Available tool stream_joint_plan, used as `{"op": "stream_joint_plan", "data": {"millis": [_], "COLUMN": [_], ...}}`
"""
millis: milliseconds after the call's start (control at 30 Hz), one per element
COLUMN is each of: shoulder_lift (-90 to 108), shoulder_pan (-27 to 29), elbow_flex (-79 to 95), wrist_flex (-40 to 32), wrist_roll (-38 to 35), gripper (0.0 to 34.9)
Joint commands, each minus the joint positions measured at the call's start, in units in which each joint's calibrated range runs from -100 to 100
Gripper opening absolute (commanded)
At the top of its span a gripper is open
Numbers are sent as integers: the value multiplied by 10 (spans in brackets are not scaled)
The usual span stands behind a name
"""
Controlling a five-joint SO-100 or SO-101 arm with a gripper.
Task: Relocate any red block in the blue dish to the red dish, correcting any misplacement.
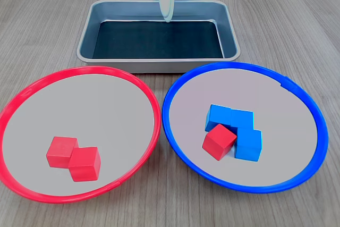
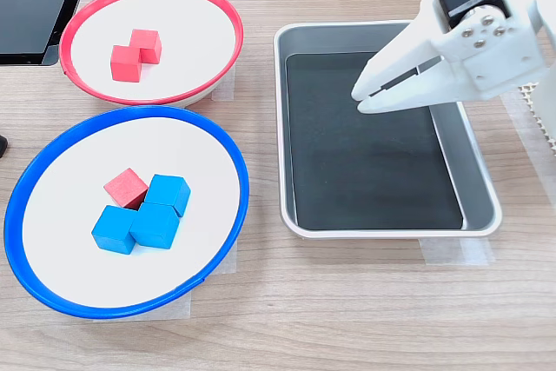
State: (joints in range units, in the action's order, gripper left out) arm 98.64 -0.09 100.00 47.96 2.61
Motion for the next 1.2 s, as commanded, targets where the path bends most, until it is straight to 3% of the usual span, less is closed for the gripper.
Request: {"op": "stream_joint_plan", "data": {"millis": [0, 400, 967, 1167], "shoulder_lift": [3, -64, -685, -880], "shoulder_pan": [-2, 4, 16, 27], "elbow_flex": [0, -67, -672, -842], "wrist_flex": [2, 1, 36, 4], "wrist_roll": [0, -46, -257, -277], "gripper": [4, 3, 3, 70]}}
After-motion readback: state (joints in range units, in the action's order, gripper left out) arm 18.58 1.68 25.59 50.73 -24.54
